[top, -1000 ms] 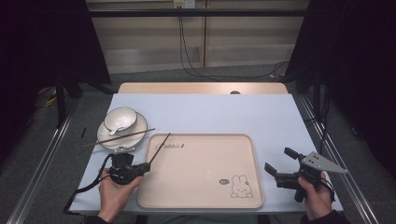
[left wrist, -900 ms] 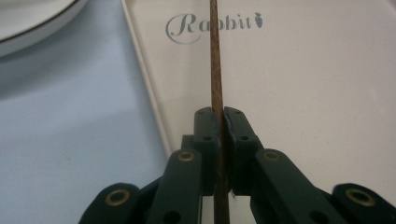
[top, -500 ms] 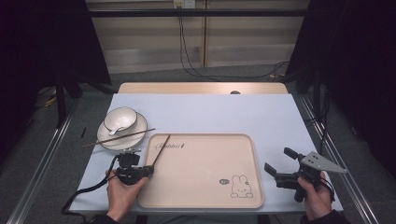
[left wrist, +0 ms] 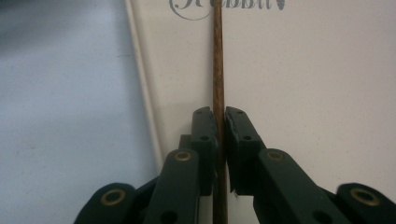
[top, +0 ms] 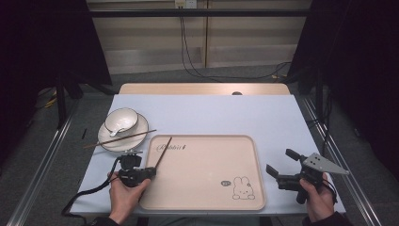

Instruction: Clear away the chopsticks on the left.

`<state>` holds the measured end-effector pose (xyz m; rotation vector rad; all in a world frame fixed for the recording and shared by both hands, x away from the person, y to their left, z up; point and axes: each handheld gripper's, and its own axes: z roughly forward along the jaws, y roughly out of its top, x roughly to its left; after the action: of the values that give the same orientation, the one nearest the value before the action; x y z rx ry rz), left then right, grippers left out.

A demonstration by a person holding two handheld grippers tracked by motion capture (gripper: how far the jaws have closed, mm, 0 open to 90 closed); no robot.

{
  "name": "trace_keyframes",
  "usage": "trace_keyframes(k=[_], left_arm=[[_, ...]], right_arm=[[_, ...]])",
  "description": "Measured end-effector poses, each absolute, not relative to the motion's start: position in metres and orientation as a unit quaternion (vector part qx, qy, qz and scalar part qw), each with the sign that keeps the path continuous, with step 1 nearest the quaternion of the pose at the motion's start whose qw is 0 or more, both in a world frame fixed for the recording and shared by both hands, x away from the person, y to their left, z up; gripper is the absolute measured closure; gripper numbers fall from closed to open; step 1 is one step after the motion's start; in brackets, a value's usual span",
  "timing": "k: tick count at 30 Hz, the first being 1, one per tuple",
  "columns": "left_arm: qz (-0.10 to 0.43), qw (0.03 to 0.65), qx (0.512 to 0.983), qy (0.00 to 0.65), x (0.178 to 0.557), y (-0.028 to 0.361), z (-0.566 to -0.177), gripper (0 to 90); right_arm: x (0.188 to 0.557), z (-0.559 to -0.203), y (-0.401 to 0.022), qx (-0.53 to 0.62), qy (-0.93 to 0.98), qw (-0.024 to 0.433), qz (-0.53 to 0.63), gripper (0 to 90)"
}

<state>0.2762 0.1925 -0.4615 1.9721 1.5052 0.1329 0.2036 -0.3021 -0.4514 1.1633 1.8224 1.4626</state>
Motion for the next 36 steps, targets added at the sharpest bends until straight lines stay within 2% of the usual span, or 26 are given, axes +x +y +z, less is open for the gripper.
trace_keyframes(k=[4,6,9,13,18,22,26,28,29,32,36], left_arm=[[0.048,0.323,0.751,0.573,0.276,0.193,-0.461,81.3],[0.047,0.321,0.75,0.576,0.276,0.192,-0.461,84.6],[0.044,0.325,0.745,0.581,0.276,0.192,-0.462,84.4],[0.037,0.328,0.744,0.58,0.277,0.192,-0.461,78.4],[0.034,0.332,0.744,0.579,0.278,0.192,-0.462,75.9],[0.034,0.342,0.744,0.572,0.278,0.192,-0.461,67.3],[0.035,0.379,0.758,0.53,0.278,0.194,-0.456,60.1],[0.036,0.39,0.761,0.517,0.279,0.196,-0.453,51.5],[0.036,0.39,0.761,0.517,0.279,0.196,-0.453,50.3],[0.062,0.407,0.777,0.475,0.279,0.201,-0.447,35.4],[0.06,0.408,0.796,0.442,0.279,0.208,-0.443,19.7]], right_arm=[[0.203,-0.451,-0.302,0.43,0.674,0.262,0.541,0.9],[0.204,-0.451,-0.302,0.43,0.674,0.262,0.541,0.9],[0.204,-0.452,-0.302,0.432,0.673,0.261,0.54,0.9],[0.204,-0.451,-0.302,0.431,0.675,0.259,0.54,0.9],[0.204,-0.452,-0.301,0.43,0.675,0.259,0.541,1.0],[0.204,-0.451,-0.302,0.428,0.675,0.263,0.541,1.0],[0.203,-0.451,-0.302,0.428,0.674,0.26,0.543,1.0],[0.203,-0.451,-0.302,0.428,0.674,0.258,0.543,1.0],[0.203,-0.451,-0.302,0.428,0.674,0.258,0.543,1.0],[0.203,-0.451,-0.302,0.428,0.674,0.261,0.544,1.0],[0.203,-0.451,-0.302,0.426,0.674,0.261,0.544,1.0]])
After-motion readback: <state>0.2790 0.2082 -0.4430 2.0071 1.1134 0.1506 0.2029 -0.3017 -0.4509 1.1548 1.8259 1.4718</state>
